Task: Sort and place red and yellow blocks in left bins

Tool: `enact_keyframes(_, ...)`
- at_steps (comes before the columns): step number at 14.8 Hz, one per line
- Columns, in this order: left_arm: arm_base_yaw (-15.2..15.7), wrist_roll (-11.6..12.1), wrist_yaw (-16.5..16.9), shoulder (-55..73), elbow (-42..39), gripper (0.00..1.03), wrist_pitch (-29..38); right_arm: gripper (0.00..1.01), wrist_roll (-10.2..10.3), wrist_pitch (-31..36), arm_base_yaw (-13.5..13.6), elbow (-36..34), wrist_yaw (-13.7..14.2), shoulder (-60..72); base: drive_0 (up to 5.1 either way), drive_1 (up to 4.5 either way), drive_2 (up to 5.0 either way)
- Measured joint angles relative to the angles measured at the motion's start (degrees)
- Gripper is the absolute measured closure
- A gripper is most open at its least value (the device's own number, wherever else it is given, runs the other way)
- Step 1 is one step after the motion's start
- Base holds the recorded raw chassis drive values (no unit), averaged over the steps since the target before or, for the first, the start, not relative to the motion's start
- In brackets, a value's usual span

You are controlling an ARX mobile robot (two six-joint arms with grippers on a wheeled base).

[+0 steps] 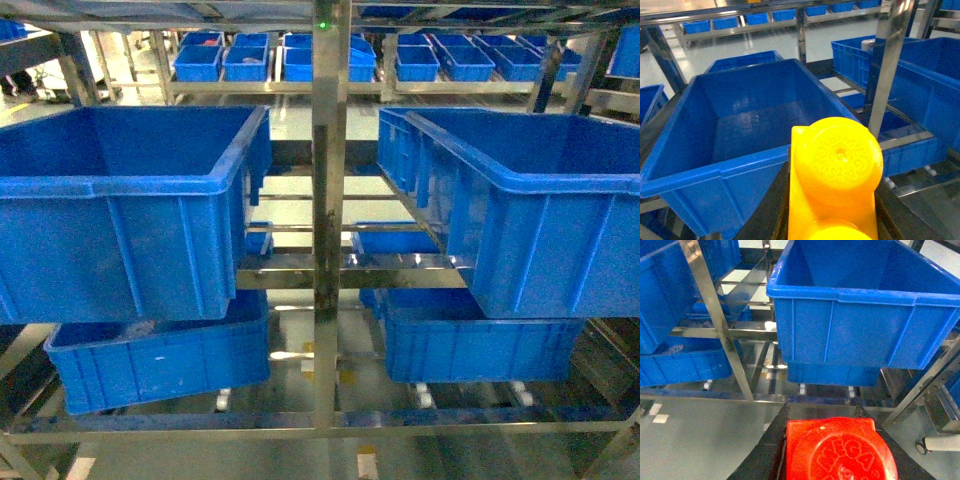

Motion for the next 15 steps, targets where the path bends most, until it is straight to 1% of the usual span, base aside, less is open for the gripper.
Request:
enact_keyframes(10,-0.09,-0.02,0.26,-0.11,0.0,0.76,-0.31,0.73,0.0,0.07,0.0,0.0,0.02,-0.39,0.0,4.24,-4.2)
enact_keyframes(15,-0.09,0.0,0.17,0.24,0.0,0.76,-0.22,0.73,-0.02,0.26,-0.02,0.0,0.07,-0.02,0.0,0.0,0.0)
